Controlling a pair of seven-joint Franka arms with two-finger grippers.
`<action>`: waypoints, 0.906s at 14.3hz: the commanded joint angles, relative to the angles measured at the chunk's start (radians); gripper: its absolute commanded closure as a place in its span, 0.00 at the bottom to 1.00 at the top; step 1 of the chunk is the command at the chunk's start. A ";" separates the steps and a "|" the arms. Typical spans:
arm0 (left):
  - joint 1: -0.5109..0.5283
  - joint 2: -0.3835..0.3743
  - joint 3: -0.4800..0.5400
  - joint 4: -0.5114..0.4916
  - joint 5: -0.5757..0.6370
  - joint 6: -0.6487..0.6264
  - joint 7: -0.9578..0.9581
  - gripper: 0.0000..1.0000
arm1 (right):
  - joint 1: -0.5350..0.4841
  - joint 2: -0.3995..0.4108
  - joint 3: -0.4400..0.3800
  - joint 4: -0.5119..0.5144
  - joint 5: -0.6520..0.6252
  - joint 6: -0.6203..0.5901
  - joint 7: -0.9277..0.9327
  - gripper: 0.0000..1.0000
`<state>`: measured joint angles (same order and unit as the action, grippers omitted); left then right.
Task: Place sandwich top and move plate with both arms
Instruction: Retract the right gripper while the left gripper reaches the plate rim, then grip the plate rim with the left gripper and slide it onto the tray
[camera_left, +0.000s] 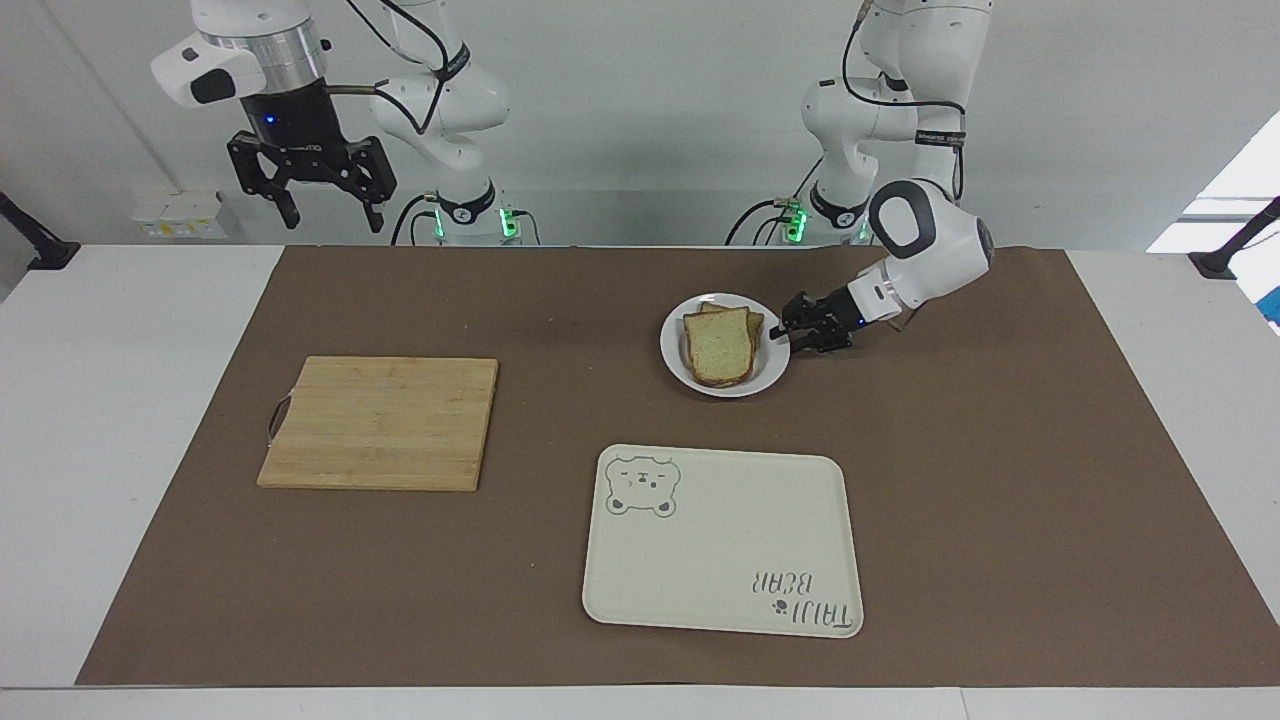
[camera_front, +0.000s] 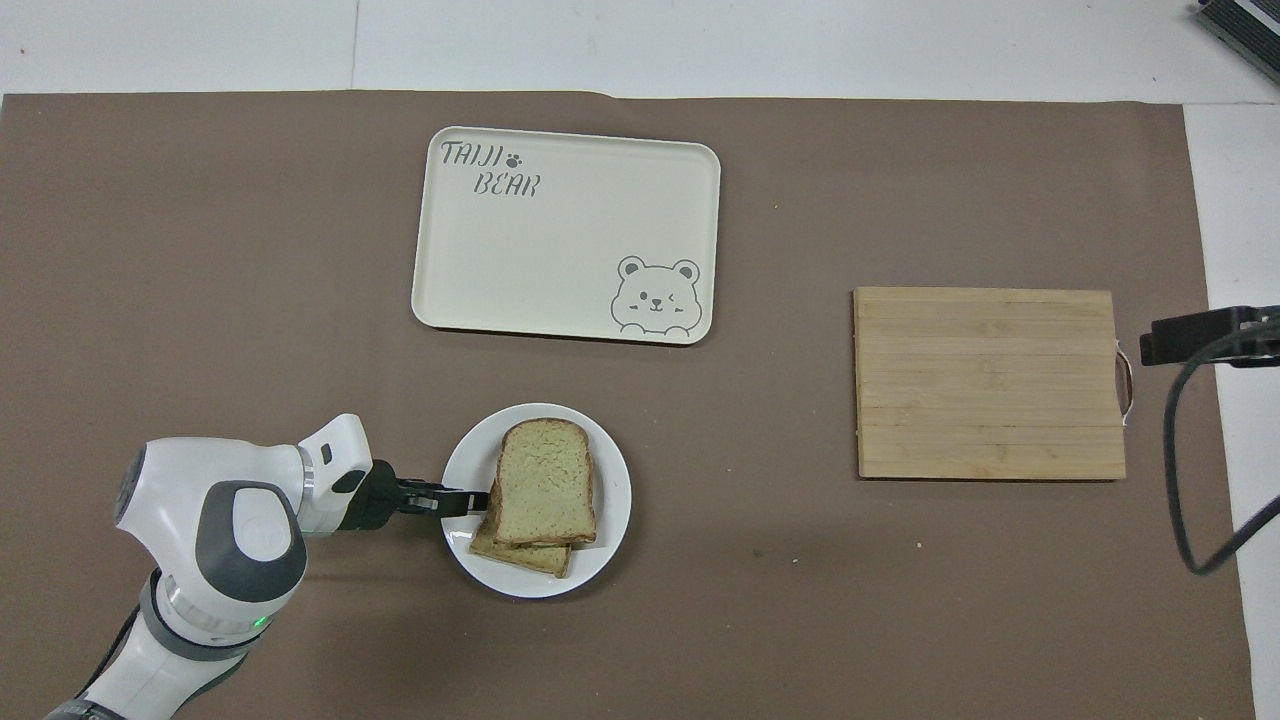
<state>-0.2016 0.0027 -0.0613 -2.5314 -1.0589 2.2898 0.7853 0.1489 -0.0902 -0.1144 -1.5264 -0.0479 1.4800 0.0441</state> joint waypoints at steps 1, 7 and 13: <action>-0.021 -0.003 0.011 -0.014 -0.026 0.023 0.025 1.00 | -0.012 -0.026 0.005 -0.026 -0.009 -0.023 -0.029 0.00; 0.031 0.010 0.011 0.012 -0.049 -0.028 0.019 1.00 | -0.020 0.006 -0.016 0.011 -0.017 -0.063 -0.039 0.00; 0.145 0.039 0.011 0.123 -0.050 -0.209 -0.009 1.00 | -0.011 -0.037 -0.018 -0.049 -0.007 -0.055 -0.035 0.00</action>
<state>-0.0934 0.0266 -0.0500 -2.4612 -1.0861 2.1567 0.7845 0.1387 -0.0998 -0.1321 -1.5418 -0.0494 1.4205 0.0307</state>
